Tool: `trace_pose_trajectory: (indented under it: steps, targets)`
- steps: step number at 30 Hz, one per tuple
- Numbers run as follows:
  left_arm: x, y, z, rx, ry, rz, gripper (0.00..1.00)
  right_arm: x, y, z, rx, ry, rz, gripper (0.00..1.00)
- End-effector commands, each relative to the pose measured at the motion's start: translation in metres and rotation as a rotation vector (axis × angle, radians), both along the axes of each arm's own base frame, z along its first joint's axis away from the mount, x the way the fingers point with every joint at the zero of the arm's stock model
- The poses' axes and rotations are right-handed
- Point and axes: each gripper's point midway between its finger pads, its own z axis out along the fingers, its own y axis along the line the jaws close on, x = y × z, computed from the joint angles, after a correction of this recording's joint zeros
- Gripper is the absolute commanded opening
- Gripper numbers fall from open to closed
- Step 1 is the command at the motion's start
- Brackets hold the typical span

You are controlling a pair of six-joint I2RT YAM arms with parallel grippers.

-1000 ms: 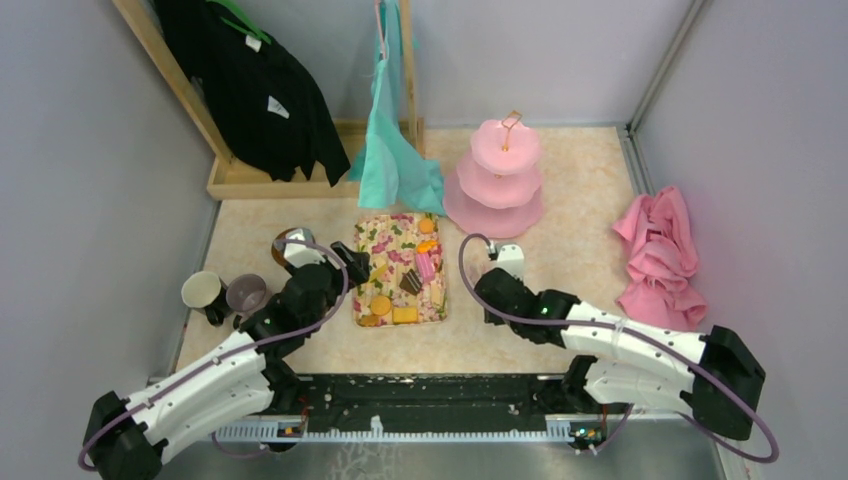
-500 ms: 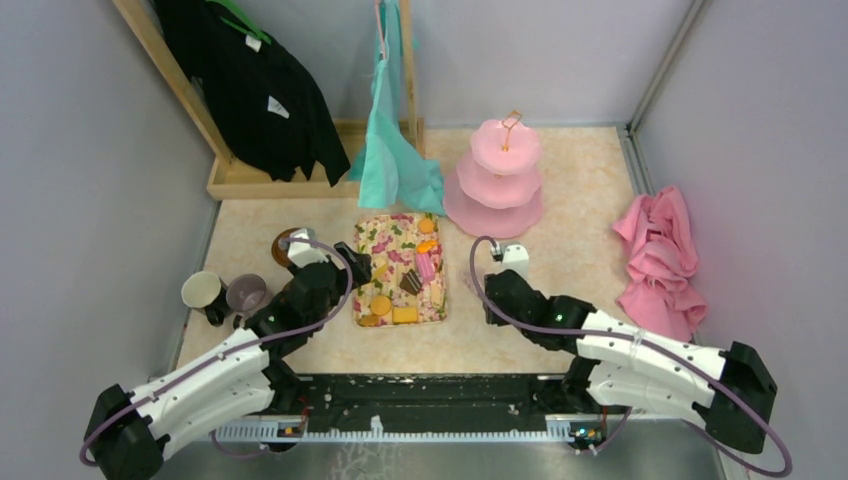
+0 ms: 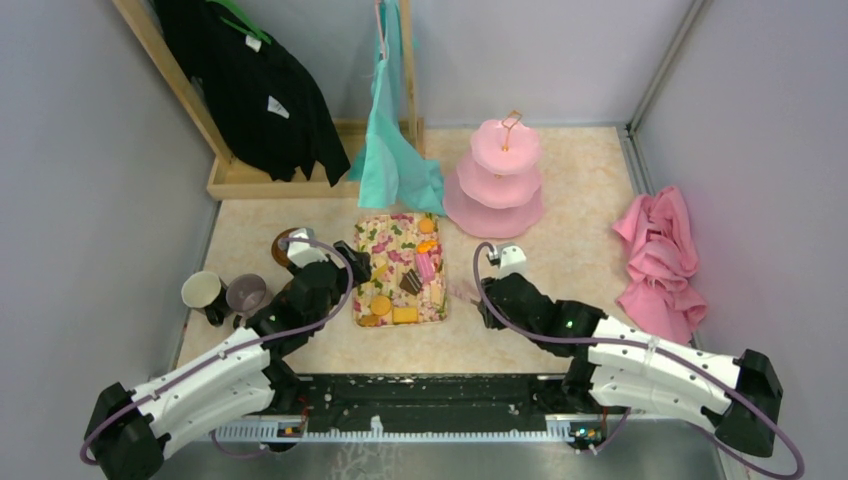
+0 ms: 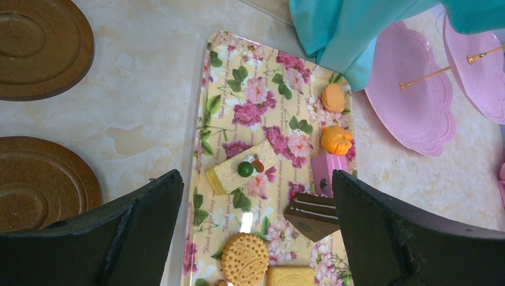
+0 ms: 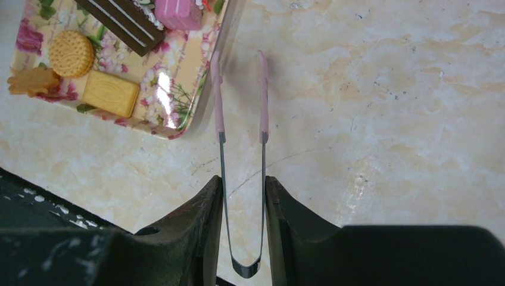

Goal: Serve the afternoon tea
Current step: Pick up the desert from the tray.

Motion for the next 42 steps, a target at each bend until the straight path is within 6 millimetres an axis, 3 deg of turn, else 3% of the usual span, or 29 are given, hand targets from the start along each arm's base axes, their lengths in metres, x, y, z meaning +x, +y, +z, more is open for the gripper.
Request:
trace_pose_trajectory:
  steps: [1,9,13,31,42]
  targets:
    - [0.003,0.0,0.007,-0.022,-0.03,0.018,0.99,-0.001,0.009,0.015,0.04,-0.025,0.034,0.3]
    - [0.004,-0.001,0.008,-0.022,-0.033,0.015,0.99,-0.008,0.004,-0.01,-0.006,0.057,0.01,0.3]
    - [0.004,-0.003,0.007,-0.022,-0.032,0.013,0.99,-0.01,0.007,-0.012,-0.021,0.064,0.019,0.29]
    - [0.003,0.005,0.013,-0.003,-0.056,0.024,0.99,-0.012,0.019,0.052,0.012,-0.128,0.041,0.24]
    - [0.003,0.006,0.015,-0.01,-0.061,0.03,0.99,-0.015,0.05,0.074,0.035,-0.185,0.143,0.25]
